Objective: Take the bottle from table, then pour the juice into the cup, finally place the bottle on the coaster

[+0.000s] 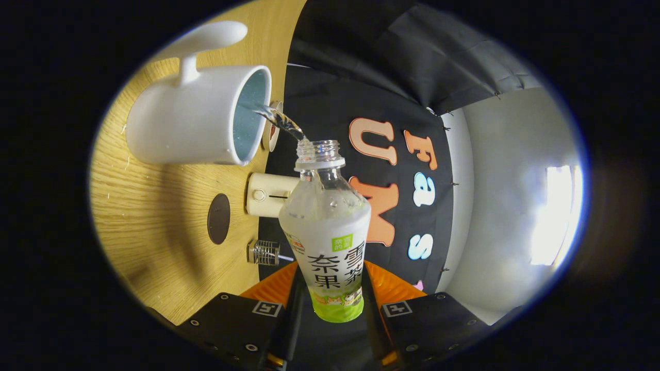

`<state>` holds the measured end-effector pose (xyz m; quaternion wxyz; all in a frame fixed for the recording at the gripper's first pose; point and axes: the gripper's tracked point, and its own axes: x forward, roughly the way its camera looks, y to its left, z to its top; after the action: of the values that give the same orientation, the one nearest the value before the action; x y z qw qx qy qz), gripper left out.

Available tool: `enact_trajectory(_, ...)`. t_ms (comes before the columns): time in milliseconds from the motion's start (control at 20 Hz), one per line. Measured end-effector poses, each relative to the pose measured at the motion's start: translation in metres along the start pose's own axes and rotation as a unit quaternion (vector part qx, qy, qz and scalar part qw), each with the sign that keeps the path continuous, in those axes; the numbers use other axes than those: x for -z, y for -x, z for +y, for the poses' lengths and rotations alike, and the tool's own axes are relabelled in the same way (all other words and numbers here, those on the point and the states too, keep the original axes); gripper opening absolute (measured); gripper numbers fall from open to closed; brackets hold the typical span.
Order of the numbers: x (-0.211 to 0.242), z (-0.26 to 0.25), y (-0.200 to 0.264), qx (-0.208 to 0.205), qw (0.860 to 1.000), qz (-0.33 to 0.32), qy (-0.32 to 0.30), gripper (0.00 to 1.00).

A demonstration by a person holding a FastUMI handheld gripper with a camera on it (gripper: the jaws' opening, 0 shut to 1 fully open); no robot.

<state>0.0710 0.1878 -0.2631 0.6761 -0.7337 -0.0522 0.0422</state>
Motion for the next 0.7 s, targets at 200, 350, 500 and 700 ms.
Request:
enact_trajectory(200,-0.001,-0.003,-0.002,0.002,1.000,-0.007,0.012,0.56)
enact_trajectory(350,-0.001,-0.005,-0.003,0.005,1.000,-0.012,0.021,0.56)
enact_trajectory(500,-0.001,-0.009,-0.006,0.010,0.999,-0.017,0.031,0.56)
enact_trajectory(700,-0.003,-0.014,-0.007,0.018,0.998,-0.026,0.047,0.56)
